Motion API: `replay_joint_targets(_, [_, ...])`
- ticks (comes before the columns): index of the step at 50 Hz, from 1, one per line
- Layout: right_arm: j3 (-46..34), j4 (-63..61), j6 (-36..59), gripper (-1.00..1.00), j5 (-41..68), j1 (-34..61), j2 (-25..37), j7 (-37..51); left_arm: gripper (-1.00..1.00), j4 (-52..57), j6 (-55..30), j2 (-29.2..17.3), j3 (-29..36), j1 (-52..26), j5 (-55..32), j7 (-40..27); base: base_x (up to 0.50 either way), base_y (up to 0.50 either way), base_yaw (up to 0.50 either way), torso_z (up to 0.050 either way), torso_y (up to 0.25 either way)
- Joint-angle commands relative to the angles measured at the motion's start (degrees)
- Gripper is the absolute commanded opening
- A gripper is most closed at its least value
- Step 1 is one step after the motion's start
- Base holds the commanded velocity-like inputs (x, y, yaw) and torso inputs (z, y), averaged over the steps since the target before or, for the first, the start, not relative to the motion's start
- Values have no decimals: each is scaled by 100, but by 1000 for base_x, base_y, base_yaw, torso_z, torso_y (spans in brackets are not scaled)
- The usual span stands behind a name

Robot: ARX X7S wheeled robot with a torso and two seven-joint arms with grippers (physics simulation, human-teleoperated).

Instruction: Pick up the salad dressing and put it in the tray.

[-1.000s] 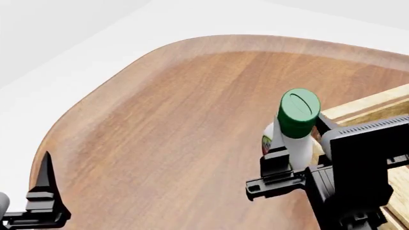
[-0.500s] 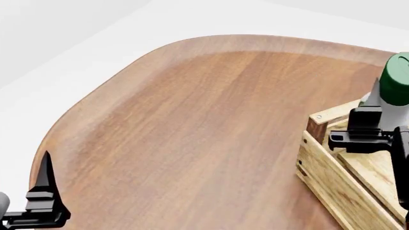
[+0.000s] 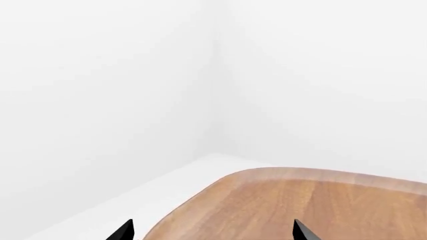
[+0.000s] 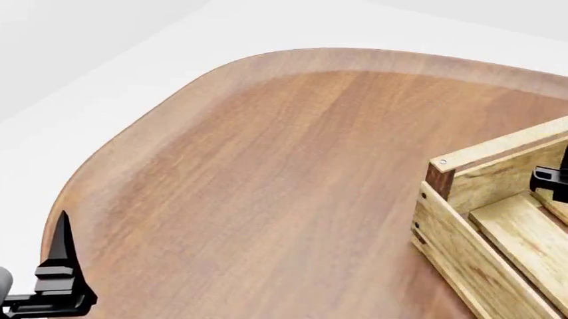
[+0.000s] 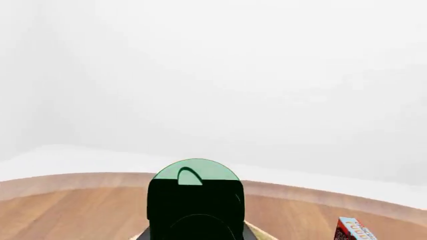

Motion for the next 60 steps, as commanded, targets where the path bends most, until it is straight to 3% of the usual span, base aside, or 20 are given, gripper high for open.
replay_joint_targets(1, [79,912,-341,-100,-419,246,-10,154,100,-14,18,-15,13,-1,-4,-17,0,0,0,0,0])
replay_joint_targets(11, [116,1814,-788,-100,-642,285,-18,207,100,7,24,-34,26,9,-14,-33,0,0,0,0,0])
replay_joint_targets(37, [-27,5793,-3906,-100,-1249,791,-359,-11,100,-4,10,-83,134,-65,55,-73,0,0,0,0,1])
replay_joint_targets(56, [-80,8404,-5443,-100,-1397,1481,-465,-235,100,-65,73,-95,184,-46,85,-90,0,0,0,1,1])
replay_joint_targets(60, [-25,8483,-5536,-100,-1412,1434,-481,-231,100,-85,85,-100,188,-40,92,-96,0,0,0,0,0])
